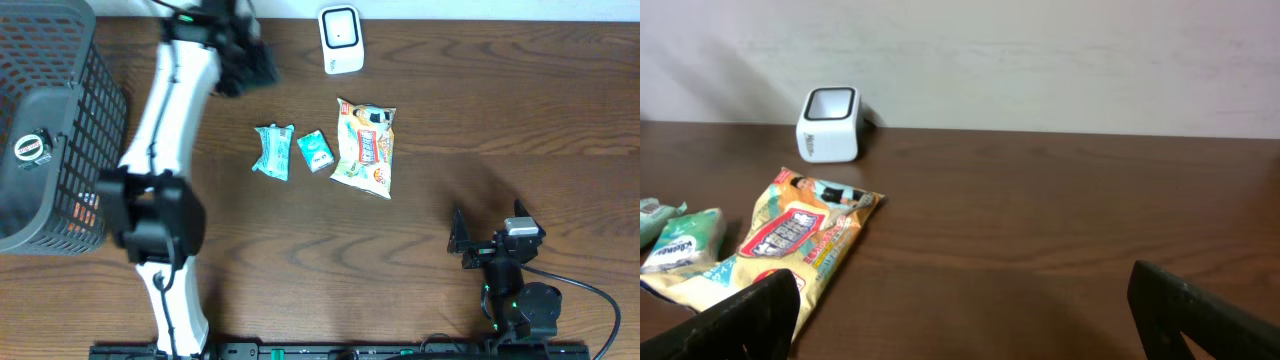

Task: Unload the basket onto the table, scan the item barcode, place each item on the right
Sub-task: 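Carry the wipes pack out and set it left of the green pack, then reach into the basket and grasp the orange tissue box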

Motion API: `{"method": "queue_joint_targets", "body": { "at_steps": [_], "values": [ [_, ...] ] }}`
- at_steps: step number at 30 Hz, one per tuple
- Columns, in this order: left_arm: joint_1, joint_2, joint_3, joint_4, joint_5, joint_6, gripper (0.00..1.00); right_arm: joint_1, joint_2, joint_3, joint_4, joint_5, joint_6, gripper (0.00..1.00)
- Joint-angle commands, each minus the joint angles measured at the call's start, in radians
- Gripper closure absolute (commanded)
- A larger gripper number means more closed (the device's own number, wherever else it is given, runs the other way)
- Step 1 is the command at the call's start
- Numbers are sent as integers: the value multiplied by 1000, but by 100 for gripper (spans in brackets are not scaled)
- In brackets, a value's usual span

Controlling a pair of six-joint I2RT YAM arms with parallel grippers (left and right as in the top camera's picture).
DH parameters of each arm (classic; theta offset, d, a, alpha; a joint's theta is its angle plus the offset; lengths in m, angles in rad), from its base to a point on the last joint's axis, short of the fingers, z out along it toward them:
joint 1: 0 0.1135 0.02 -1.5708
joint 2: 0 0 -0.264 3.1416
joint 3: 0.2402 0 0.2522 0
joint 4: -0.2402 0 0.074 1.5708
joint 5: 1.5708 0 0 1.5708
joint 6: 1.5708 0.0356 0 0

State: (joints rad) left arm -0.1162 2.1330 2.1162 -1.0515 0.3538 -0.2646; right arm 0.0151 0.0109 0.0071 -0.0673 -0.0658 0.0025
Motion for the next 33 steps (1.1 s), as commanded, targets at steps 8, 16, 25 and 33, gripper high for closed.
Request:
{"method": "queue_joint_targets", "body": {
  "at_steps": [8, 16, 25, 33],
  "values": [
    [463, -283, 96, 133, -275, 10, 34, -8, -4, -1, -4, 3, -11, 1],
    [707, -241, -7, 84, -315, 10, 26, -8, -4, -1, -4, 3, -11, 1],
    [846, -124, -60, -149, -309, 50, 15, -8, -4, -1, -4, 3, -11, 1],
    [867, -72, -166, -334, -148, 364, 19, -8, -4, -1, -4, 3, -11, 1]
  ]
}}
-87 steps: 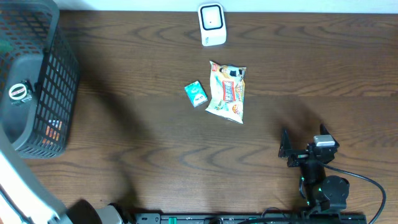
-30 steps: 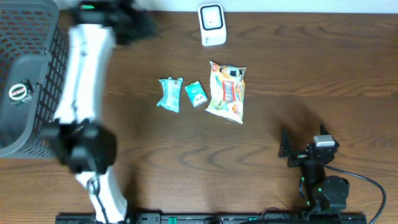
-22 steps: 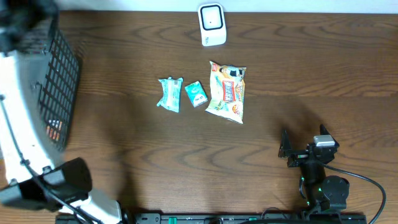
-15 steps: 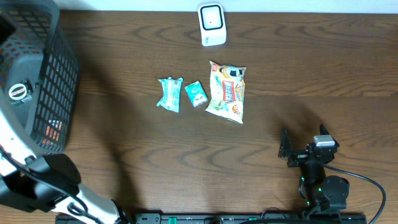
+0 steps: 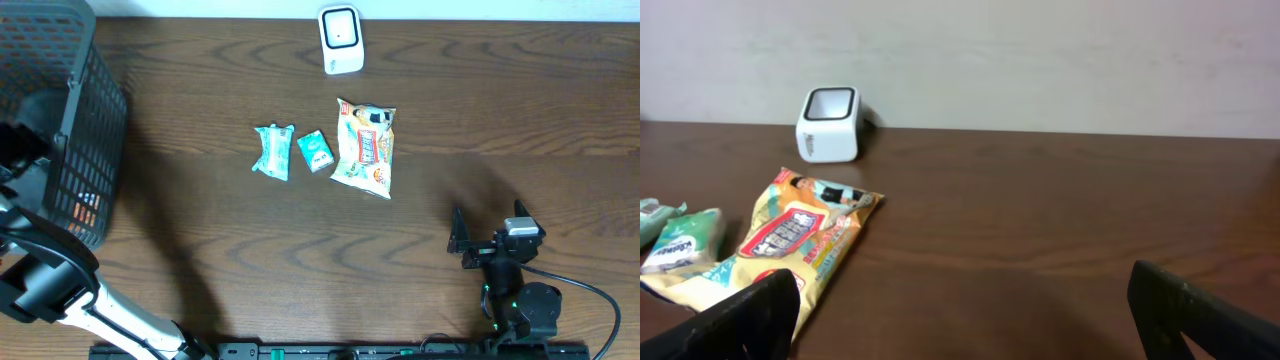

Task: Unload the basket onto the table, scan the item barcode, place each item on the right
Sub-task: 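Reach into the basket and grasp the orange tissue box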

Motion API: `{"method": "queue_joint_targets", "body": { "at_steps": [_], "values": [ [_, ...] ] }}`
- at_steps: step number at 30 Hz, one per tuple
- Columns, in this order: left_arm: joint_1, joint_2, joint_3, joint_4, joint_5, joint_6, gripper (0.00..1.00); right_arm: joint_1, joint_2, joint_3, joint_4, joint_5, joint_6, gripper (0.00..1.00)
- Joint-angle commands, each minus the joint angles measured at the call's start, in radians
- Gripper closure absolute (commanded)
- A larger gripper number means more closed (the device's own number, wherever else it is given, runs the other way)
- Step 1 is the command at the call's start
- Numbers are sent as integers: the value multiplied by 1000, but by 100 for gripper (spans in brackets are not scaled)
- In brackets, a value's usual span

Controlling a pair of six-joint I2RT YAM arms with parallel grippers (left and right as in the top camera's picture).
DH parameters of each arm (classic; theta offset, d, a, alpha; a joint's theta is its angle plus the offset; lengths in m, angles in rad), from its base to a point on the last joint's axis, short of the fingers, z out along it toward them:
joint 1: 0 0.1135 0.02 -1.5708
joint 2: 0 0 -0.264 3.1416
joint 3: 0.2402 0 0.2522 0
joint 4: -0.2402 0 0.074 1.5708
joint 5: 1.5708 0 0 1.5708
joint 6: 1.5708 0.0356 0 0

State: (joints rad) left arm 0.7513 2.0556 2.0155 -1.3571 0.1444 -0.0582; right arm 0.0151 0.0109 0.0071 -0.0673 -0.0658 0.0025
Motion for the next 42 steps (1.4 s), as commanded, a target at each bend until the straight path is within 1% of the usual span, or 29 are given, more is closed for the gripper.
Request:
{"method": "queue_joint_targets", "body": {
  "at_steps": [1, 12, 25, 26, 27, 28, 29, 30, 31, 32, 33, 35, 39, 42],
  "values": [
    [2, 6, -85, -26, 56, 159, 19, -8, -4, -1, -4, 3, -11, 1],
    [33, 6, -279, 73, 49, 159, 20, -8, -4, -1, -4, 3, -11, 1],
    [33, 10, -542, 300, 47, 158, 20, -8, -4, -1, -4, 3, -11, 1],
    [33, 10, -547, 312, 47, 158, 24, -8, -4, -1, -4, 3, -11, 1],
    [33, 10, -547, 320, 46, 158, 39, -8, -4, -1, -4, 3, -11, 1],
    [33, 10, -547, 328, 47, 150, 43, -8, -4, -1, -4, 4, -11, 1],
    [33, 10, -547, 332, 47, 150, 45, -8, -4, -1, -4, 3, -11, 1],
    [33, 9, -545, 331, 47, 150, 51, -8, -4, -1, -4, 3, -11, 1],
    [33, 9, -534, 330, 47, 146, 72, -8, -4, -1, -4, 3, -11, 1],
    [33, 9, -526, 329, 47, 137, 79, -8, -4, -1, -4, 4, -11, 1],
    [33, 9, -507, 323, 47, 120, 89, -8, -4, -1, -4, 3, -11, 1],
    [33, 7, -464, 303, 47, 83, 92, -8, -4, -1, -4, 3, -11, 1],
    [33, -18, -319, 241, 50, -45, 93, -8, -4, -1, -4, 3, -11, 1],
    [33, -59, -178, 201, 51, -163, 93, -8, -4, -1, -4, 4, -11, 1]
  ]
}}
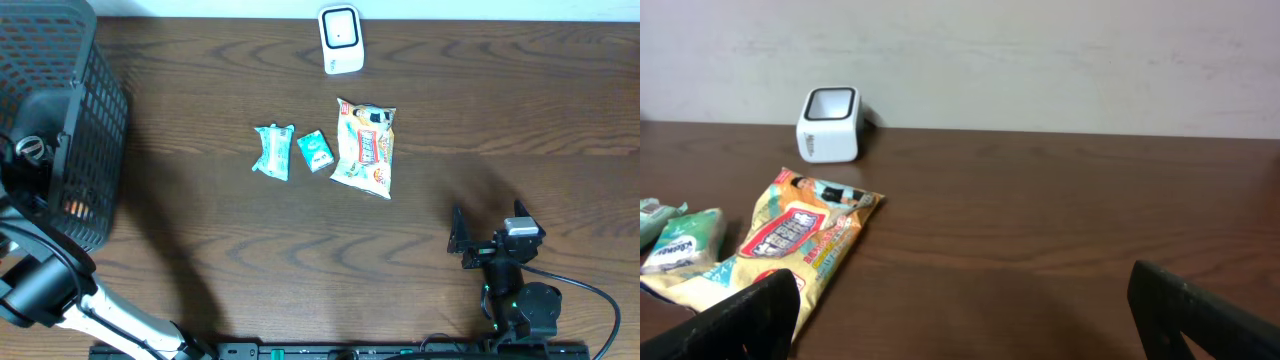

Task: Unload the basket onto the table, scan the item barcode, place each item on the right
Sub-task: 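Reach into the basket and grasp the orange tissue box, then carry the orange tissue box out and place it on the bag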

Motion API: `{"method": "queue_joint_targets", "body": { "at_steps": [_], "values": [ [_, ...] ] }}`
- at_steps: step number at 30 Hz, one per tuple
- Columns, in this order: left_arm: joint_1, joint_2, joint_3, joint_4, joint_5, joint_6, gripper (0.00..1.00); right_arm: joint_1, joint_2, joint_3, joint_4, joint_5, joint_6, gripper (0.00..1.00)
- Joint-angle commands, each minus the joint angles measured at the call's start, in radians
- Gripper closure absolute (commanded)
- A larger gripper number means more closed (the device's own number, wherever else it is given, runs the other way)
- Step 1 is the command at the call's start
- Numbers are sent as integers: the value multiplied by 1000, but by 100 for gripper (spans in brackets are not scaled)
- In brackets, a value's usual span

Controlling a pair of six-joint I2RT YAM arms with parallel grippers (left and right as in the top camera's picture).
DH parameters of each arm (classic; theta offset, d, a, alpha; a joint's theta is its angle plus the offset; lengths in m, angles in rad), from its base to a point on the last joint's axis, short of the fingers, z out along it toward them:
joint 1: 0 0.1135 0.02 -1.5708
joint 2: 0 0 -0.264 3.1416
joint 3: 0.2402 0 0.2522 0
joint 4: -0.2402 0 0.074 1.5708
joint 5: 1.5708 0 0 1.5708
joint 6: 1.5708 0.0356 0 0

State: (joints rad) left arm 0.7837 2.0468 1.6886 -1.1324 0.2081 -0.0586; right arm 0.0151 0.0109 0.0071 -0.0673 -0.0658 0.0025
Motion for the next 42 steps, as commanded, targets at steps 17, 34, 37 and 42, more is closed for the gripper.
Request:
{"method": "queue_joint_targets", "body": {
  "at_steps": [17, 34, 37, 42],
  "values": [
    [-190, -459, 369, 198, 377, -695, 93, -8, -4, -1, -4, 3, -11, 1],
    [-1120, -135, 316, -7, -128, -466, 93, -8, -4, -1, -4, 3, -11, 1],
    [-1172, -48, 316, 19, -164, -486, 93, -8, -4, -1, -4, 4, -11, 1],
    [-1207, 91, 316, 50, -168, -566, 93, -8, -4, -1, -4, 3, -11, 1]
  ]
}}
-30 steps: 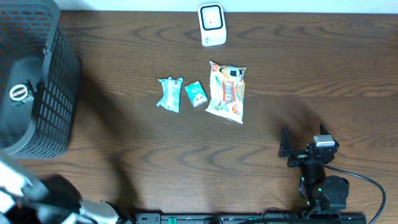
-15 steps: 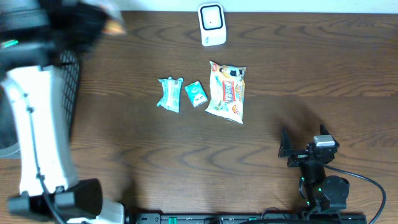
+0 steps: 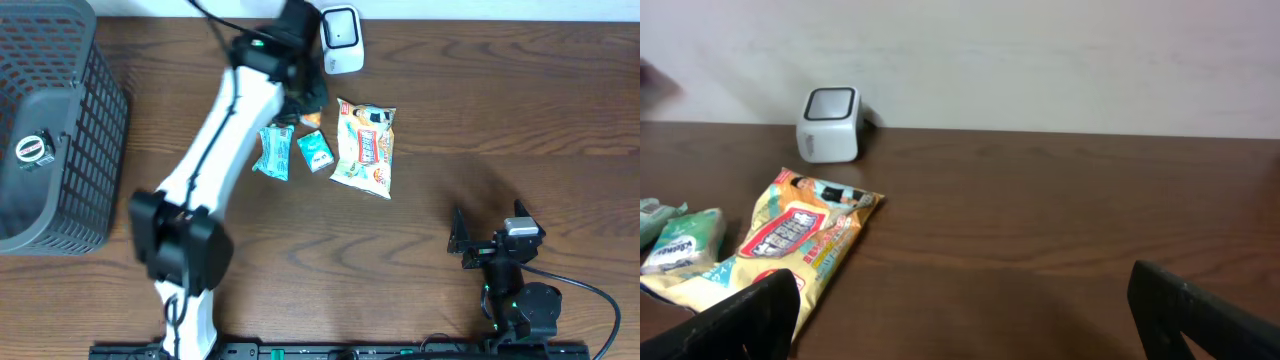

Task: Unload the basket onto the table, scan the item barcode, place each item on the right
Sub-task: 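Carry the orange tissue box out and place it on the bag, then reach into the basket and grasp the dark green item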

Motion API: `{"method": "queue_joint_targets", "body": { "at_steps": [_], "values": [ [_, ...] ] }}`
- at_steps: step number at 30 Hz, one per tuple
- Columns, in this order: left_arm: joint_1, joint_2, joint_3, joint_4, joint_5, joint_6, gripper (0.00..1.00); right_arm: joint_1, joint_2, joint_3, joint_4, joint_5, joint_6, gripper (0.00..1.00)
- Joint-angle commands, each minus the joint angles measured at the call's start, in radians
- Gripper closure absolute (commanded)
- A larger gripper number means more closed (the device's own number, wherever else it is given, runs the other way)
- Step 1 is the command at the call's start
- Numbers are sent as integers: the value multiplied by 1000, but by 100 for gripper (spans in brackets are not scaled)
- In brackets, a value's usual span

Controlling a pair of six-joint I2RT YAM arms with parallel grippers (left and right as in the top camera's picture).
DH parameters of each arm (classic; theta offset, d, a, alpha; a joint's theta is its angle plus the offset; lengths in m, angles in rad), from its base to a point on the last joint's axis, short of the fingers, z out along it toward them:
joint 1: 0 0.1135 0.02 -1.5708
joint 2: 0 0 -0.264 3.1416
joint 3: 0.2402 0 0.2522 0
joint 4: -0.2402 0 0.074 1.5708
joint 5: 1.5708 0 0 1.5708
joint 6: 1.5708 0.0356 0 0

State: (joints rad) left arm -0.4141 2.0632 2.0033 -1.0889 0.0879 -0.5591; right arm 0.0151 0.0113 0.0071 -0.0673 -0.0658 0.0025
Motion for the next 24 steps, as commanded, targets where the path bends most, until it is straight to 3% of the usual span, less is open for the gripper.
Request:
{"method": "queue_joint_targets", "body": {
  "at_steps": [1, 7, 15, 20, 24],
  "values": [
    [-12, 97, 1, 8, -48, -85, 93, -8, -5, -1, -4, 4, -11, 1],
    [-28, 217, 1, 45, 26, -134, 89, -8, -5, -1, -4, 4, -11, 1],
    [-28, 204, 3, 100, 147, -130, 84, -8, -5, -1, -4, 3, -11, 1],
    [-25, 179, 6, 97, 159, -68, 23, -8, -5, -1, -4, 4, -11, 1],
    [8, 107, 29, 96, 159, 124, 18, -8, -5, -1, -4, 3, -11, 1]
  ]
}}
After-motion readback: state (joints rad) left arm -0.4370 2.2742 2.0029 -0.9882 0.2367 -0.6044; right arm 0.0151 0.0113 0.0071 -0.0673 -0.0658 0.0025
